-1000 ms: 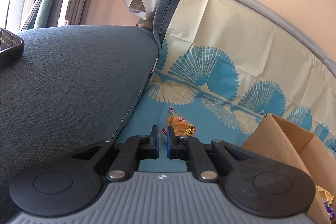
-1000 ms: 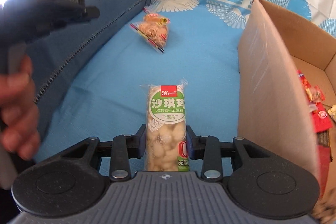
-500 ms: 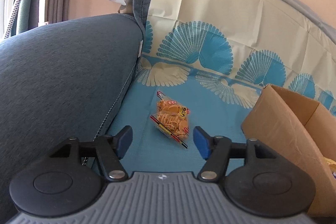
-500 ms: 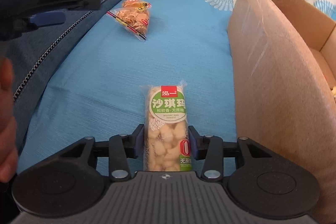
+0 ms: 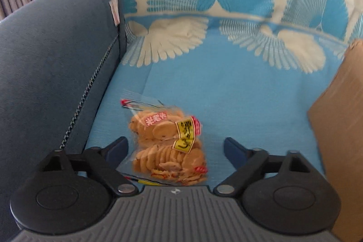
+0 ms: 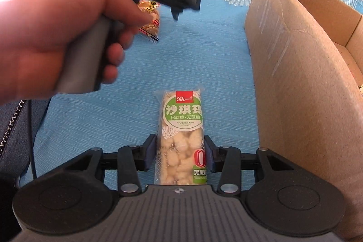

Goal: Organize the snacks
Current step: 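Grasp the white-green snack bar with the right gripper while the left gripper approaches the cracker bag, then grasp the clear bag of rice crackers with the left gripper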

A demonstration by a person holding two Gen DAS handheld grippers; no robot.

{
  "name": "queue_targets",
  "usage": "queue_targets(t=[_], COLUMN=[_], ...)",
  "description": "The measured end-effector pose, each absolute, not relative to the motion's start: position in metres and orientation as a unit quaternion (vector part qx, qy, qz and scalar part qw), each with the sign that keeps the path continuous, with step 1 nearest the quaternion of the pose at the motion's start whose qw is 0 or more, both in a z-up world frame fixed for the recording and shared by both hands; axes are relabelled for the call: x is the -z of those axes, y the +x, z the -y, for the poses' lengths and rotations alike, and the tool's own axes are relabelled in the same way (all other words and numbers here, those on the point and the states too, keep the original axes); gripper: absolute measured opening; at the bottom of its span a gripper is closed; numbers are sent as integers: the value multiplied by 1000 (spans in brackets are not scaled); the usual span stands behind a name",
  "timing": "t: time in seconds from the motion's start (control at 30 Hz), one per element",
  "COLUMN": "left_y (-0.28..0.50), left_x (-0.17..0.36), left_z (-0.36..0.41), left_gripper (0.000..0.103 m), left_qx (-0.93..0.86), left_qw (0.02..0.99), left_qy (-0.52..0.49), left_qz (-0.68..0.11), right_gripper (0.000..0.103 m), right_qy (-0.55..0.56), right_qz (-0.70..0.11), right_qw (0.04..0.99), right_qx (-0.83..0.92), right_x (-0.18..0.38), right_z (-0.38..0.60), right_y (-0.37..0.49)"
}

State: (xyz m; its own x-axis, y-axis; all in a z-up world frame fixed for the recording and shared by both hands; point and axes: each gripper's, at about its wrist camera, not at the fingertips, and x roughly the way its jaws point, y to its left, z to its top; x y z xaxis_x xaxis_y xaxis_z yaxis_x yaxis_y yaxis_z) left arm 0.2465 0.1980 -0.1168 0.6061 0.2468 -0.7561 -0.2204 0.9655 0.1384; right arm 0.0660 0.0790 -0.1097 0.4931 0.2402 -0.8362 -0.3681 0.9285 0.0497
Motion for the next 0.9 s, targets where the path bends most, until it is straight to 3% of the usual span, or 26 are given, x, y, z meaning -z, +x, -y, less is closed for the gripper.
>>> queue_targets(t=[0.03,0.13,0.2,0.4,0.6,0.9], left_y=[246,231,213,132,63,52], left_x=[119,110,97,60,63,65], left_z=[-199,-209,-213,-215,-202,-197], left_gripper=[68,61,60,60,60,60], left_qx=[-134,-133,-134,-75,-25,-33], left_qw=[895,899,903,902,883,884], left_qy=[25,16,10,-28,-56,-59], left_qz=[-426,-417,-408,-425,-466,-462], right_gripper=[45,44,39,38,38,38], right_qy=[-69,-73,-78,-81,-73,-71], right_qz=[-471,-468,-464,-459,-462,-471], right_qw=[862,863,864,866,864,855], right_qx=[-177,-178,-179,-180,-187,-207], right_x=[110,110,111,109,103,105], right_z=[-79,-81,-81,-80,-72,-60], right_y=[66,66,66,62,50,28])
